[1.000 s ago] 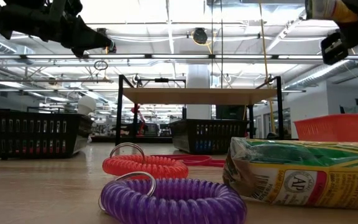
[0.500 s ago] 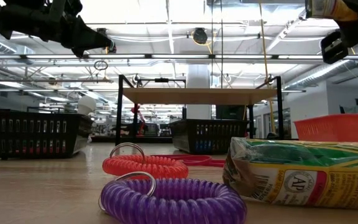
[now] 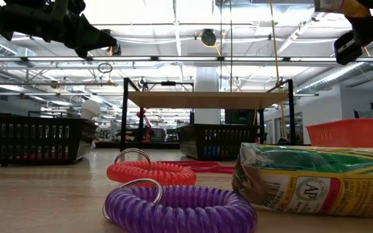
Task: Pick & Place Office Desk Supplies
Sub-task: Put the crayon into the orange bin
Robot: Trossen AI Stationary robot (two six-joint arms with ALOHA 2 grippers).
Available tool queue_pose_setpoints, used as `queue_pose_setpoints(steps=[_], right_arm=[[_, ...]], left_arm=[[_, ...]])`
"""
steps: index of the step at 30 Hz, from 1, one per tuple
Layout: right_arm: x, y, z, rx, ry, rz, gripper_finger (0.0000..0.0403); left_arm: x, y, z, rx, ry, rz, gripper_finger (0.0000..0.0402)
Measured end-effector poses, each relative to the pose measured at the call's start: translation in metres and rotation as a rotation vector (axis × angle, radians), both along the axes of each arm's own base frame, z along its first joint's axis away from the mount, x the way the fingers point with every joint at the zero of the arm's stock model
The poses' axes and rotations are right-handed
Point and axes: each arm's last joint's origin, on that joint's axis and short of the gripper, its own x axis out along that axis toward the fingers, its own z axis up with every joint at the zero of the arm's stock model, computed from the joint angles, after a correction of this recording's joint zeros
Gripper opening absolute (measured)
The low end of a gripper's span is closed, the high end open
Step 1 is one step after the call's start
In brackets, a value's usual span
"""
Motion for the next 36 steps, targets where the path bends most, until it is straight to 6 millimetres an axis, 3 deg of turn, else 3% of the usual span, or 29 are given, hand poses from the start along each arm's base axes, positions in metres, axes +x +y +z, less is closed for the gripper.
queue_pose_setpoints(steps=[6,15,23,30,36], right_arm=[[0.001,0.0,0.0,-0.072,0.093,-0.011,0.0061],[-0.003,-0.004,0.061,-0.127,0.18,-0.043,0.0059],[-0.004,-0.007,0.11,-0.178,0.445,-0.141,0.0057],[0.004,-0.005,0.132,-0.17,0.669,-0.16,0.006],[0.015,-0.001,0.133,-0.137,0.9,-0.144,0.0058]], left_arm=[[0.0,0.0,0.0,-0.024,-0.005,0.002,0.0024],[0.0,0.0,-0.001,-0.033,-0.001,0.003,0.0024],[0.0,0.0,-0.001,-0.033,-0.001,0.003,0.0024],[0.001,0.001,-0.001,-0.031,0.002,0.026,0.0024],[0.0,0.002,-0.001,-0.027,-0.002,0.066,0.0024]])
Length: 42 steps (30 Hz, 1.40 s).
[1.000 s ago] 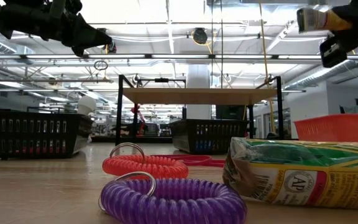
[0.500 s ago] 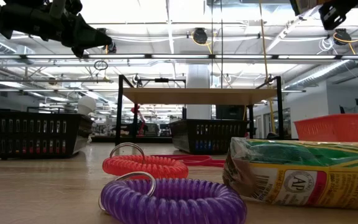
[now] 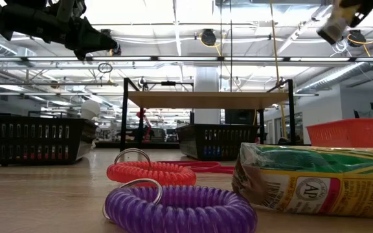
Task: Pick & Place Office Desk Supplies
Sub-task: Put the crayon into the orange bin
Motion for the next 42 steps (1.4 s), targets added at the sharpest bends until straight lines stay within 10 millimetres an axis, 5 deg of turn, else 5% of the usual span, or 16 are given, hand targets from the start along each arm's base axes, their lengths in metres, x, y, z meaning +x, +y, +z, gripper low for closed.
queue_pose_setpoints(steps=[7,17,27,42], right_arm=[[0.017,0.001,-0.019,0.08,0.321,-0.014,0.0062],[0.054,-0.001,-0.04,0.141,0.524,0.011,0.006],[0.094,-0.004,-0.062,0.165,0.588,0.096,0.0059],[0.102,-0.01,-0.119,0.326,0.631,0.16,0.0064]], left_arm=[[0.0,0.0,0.001,0.0,-0.01,0.008,0.0024],[0.0,0.0,0.001,-0.01,-0.014,0.009,0.0024],[0.0,0.0,0.001,-0.01,-0.013,0.009,0.0024],[0.0,0.0,0.001,-0.011,-0.009,0.008,0.0024]])
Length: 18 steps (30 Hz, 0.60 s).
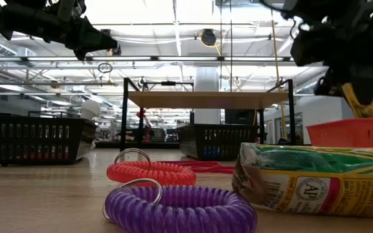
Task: Pick & Place Office Desk Supplies
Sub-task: Put the crayon into the orange bin
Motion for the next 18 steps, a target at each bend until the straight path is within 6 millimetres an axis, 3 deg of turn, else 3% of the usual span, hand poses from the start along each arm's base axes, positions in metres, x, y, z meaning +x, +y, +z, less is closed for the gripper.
queue_pose_setpoints(steps=[10,18], right_arm=[[-0.01,-0.009,-0.021,0.011,0.069,-0.033,0.0068],[-0.009,-0.009,-0.023,0.023,0.045,-0.021,0.0104]], left_arm=[[0.0,0.0,0.0,0.012,0.004,-0.001,0.0024],[0.0,0.0,0.0,0.009,0.003,-0.002,0.0024]])
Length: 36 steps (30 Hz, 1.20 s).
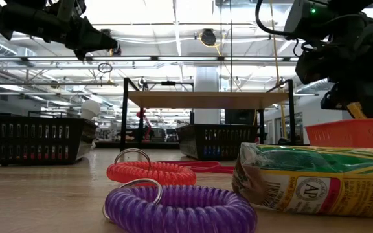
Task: Pick & Place Office Desk Supplies
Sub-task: Put the crayon into the orange bin, then put the red rubber band into the left black bin
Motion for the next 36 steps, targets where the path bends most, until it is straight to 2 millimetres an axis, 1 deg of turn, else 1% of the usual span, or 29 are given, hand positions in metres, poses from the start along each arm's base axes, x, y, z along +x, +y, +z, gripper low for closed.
queue_pose_setpoints(steps=[10,15,18,22,24,29,33,36], right_arm=[[0.0,-0.001,0.0,-0.019,0.0,-0.02,0.0188],[0.0,-0.002,0.0,-0.019,0.003,-0.023,0.0214],[0.0,-0.005,0.003,-0.022,0.012,-0.033,0.0221],[-0.001,-0.01,0.013,-0.036,-0.02,-0.021,0.0224],[-0.002,-0.013,0.019,-0.092,-0.033,-0.013,0.0223],[-0.009,-0.021,0.03,-0.311,-0.026,-0.013,0.0216],[-0.013,-0.023,0.033,-0.394,0.004,-0.02,0.0213],[-0.013,-0.024,0.041,-0.442,-0.027,-0.014,0.0212]], left_arm=[[0.0,0.0,0.0,-0.002,0.0,-0.001,0.0024],[0.0,0.0,0.0,-0.002,0.0,0.0,0.0024],[0.0,0.0,0.0,-0.001,0.0,0.002,0.0024],[0.0,0.0,0.0,-0.001,0.0,0.002,0.0024],[0.0,0.0,0.0,0.003,0.001,0.002,0.0024],[0.0,0.0,0.001,-0.009,-0.009,0.004,0.0024],[0.0,0.0,0.0,-0.022,-0.005,0.004,0.0024],[0.0,0.0,0.0,-0.023,-0.002,0.005,0.0024]])
